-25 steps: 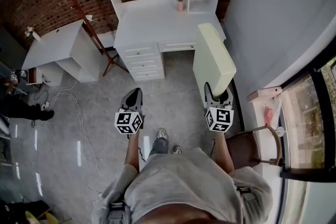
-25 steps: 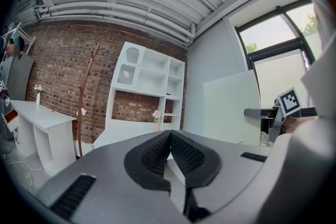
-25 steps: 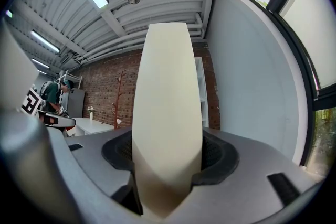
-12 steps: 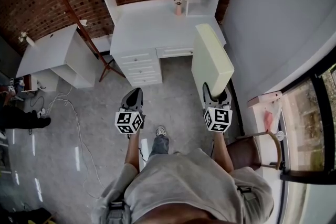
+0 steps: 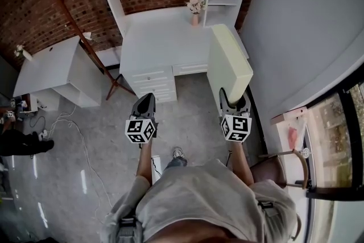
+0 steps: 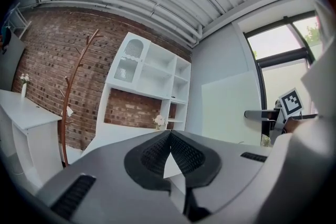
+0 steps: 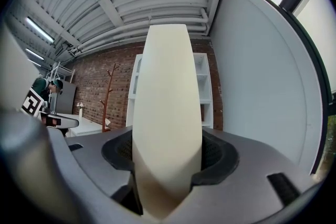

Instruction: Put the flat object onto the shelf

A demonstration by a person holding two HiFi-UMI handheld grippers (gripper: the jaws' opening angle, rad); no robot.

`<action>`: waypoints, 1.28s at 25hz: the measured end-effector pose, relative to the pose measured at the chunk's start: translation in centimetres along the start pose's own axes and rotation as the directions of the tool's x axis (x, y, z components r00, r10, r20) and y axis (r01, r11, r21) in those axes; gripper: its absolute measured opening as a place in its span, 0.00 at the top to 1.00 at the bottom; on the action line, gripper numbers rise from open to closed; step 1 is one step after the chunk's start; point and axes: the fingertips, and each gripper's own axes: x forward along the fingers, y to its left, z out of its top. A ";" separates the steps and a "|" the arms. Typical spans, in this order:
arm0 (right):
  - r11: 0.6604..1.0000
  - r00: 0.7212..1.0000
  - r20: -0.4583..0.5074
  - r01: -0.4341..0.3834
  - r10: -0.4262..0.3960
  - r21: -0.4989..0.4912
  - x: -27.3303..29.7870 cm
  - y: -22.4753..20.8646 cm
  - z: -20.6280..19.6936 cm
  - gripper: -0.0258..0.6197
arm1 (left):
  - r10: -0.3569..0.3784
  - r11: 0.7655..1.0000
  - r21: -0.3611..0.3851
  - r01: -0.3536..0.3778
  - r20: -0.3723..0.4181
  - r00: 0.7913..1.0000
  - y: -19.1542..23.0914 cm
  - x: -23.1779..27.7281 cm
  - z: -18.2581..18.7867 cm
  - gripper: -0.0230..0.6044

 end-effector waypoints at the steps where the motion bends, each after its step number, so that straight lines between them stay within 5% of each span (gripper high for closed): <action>1: 1.000 1.000 0.001 0.001 -0.001 -0.001 0.8 0.3 0.1 0.53 | 0.001 1.000 -0.004 0.000 0.001 1.000 0.8 0.5 0.1 0.94; 15: 0.999 0.998 0.044 0.038 -0.038 -0.008 11.4 3.9 2.2 0.53 | -0.005 1.000 -0.001 0.005 0.035 0.999 10.9 7.1 2.8 0.94; 32: 0.999 0.999 -0.003 0.050 -0.050 -0.003 15.5 3.7 -0.4 0.53 | -0.019 1.000 -0.019 0.018 -0.015 1.000 13.1 10.8 0.4 0.94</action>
